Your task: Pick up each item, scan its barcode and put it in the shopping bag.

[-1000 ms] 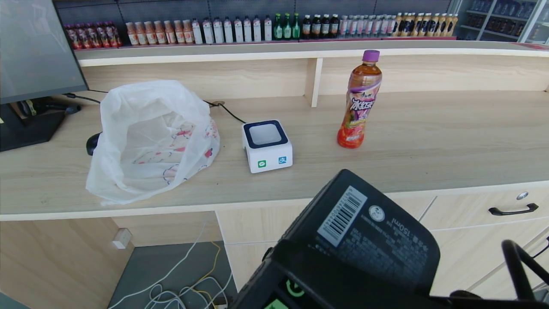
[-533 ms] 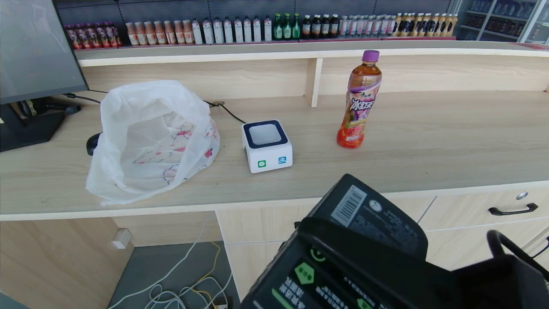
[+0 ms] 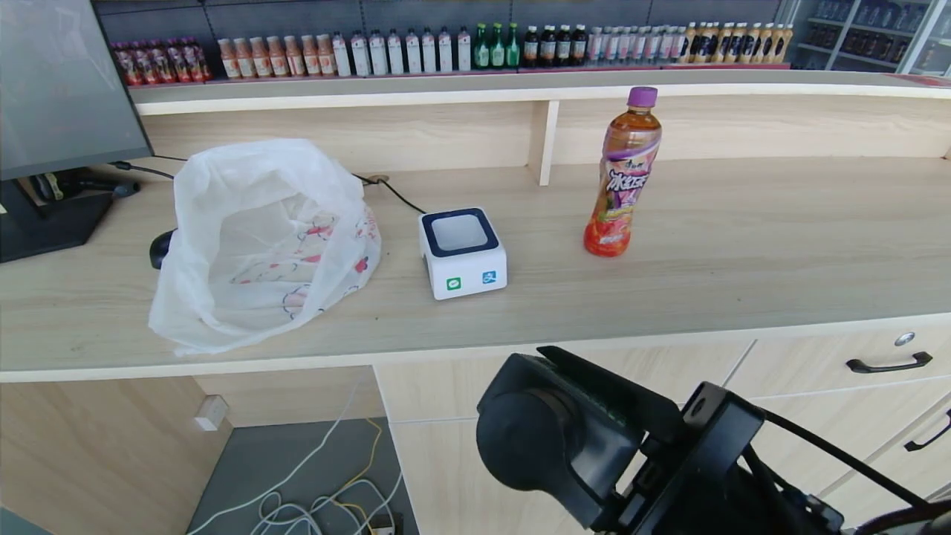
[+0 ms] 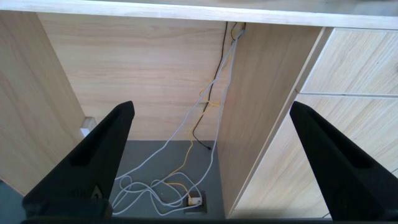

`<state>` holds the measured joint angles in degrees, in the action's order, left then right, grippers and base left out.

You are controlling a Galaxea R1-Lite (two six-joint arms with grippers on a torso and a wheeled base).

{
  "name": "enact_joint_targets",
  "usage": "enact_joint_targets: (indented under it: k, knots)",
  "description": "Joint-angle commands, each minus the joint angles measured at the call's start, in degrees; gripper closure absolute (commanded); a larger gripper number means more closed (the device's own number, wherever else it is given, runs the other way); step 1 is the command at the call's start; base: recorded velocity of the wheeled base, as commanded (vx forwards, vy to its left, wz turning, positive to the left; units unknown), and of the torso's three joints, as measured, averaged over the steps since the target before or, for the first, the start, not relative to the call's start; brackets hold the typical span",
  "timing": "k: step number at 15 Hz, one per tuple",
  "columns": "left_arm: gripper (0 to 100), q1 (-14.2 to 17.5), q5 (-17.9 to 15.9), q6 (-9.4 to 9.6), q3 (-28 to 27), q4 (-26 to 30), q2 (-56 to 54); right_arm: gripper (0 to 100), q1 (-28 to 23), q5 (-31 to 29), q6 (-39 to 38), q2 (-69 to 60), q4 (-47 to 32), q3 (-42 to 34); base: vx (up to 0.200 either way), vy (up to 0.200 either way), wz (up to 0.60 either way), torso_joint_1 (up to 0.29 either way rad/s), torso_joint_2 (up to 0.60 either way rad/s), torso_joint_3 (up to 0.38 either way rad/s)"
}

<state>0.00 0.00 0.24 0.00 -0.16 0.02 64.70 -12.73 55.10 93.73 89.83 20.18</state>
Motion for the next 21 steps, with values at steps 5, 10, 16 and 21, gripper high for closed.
enact_joint_targets:
  k: [5, 10, 16, 21]
  knots:
    - [0, 0.0, 0.0, 0.02, 0.0, -0.02, -0.02, 100, -2.29, 5.43, -20.21, 0.84, 0.17, -0.93, 0.0, 0.0, 0.0, 0.0, 0.0, 0.0]
    - [0, 0.0, 0.0, 0.02, 0.0, -0.02, -0.02, 100, -8.27, 4.29, -42.18, 0.49, 0.17, 3.29, 0.0, 0.0, 0.0, 0.0, 0.0, 0.0]
    - [0, 0.0, 0.0, 0.02, 0.0, -0.02, -0.02, 100, -14.42, -6.17, -52.03, 6.81, 0.17, 20.08, 0.0, 0.0, 0.0, 0.0, 0.0, 0.0]
    - [0, 0.0, 0.0, 0.02, 0.0, -0.02, -0.02, 100, -21.98, -6.08, -52.11, 10.07, 0.17, 28.52, 0.0, 0.0, 0.0, 0.0, 0.0, 0.0]
